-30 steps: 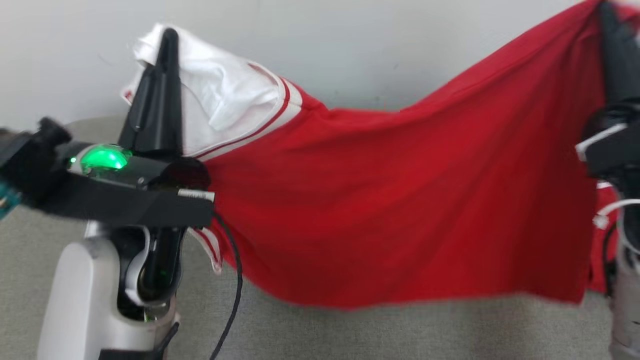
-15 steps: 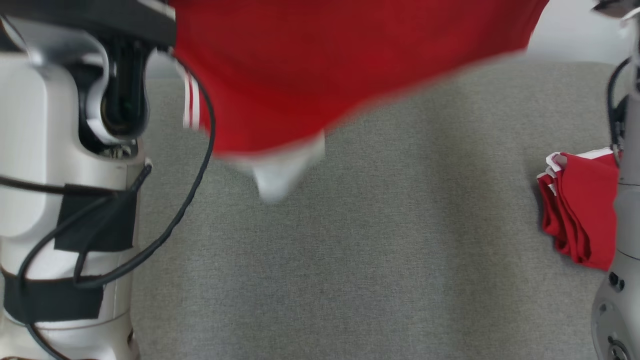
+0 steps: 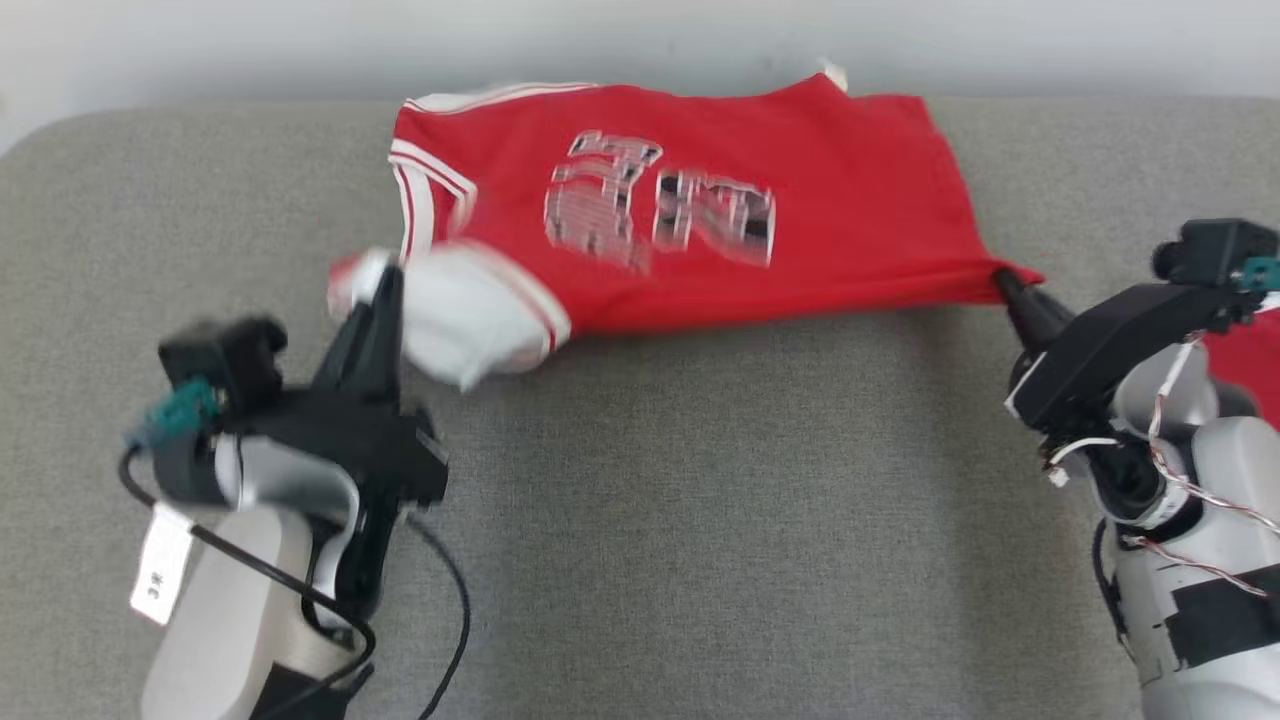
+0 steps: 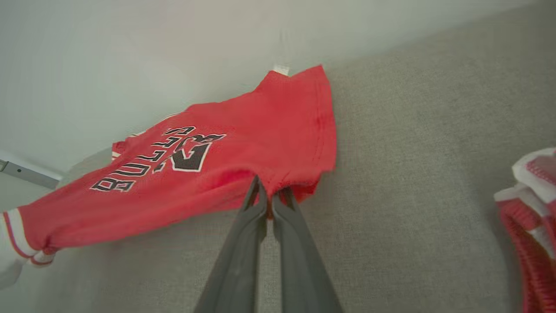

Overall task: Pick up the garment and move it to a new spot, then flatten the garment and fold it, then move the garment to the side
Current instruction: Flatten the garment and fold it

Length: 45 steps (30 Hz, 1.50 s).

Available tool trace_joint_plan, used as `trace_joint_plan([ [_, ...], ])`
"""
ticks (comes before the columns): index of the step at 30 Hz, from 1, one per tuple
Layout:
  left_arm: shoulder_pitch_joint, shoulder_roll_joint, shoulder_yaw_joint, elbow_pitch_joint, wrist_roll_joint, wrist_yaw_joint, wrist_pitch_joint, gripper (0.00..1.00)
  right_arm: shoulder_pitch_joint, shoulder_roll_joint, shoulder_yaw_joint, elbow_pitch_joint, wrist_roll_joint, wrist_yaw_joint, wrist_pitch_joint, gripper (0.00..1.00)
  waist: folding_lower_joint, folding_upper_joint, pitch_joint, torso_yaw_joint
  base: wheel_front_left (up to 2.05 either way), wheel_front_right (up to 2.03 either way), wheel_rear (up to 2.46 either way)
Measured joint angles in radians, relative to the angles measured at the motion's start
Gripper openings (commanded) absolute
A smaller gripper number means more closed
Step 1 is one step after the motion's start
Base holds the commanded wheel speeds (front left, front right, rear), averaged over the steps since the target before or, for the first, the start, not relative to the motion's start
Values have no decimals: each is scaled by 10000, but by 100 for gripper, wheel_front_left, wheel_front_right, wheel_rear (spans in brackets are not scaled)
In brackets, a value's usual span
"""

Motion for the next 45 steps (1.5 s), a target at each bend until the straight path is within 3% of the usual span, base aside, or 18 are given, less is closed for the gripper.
trace_joint_plan([
  [9,144,12,186,1461,-4,84,-236,0,217,94,29,732,194,351,81,0,0,0,23,-54,0,0,0],
  [16,818,-44,199,1720,-77,184,-347,0,1546,-21,113,731,224,642,393,0,-1,-1,-439,52,0,0,0],
  [19,1310,2,92,1810,-270,-29,-232,0,2151,-15,173,562,293,698,522,0,-2,-1,-670,135,0,0,0],
  [33,3324,437,82,775,-548,-245,217,0,4111,-12,-2,-876,295,504,786,0,-3,-3,-1624,304,0,0,0],
  [45,4860,566,10,-119,-514,291,554,0,5240,82,-196,-1741,554,111,1145,0,-1,-2,-1771,282,0,0,0],
])
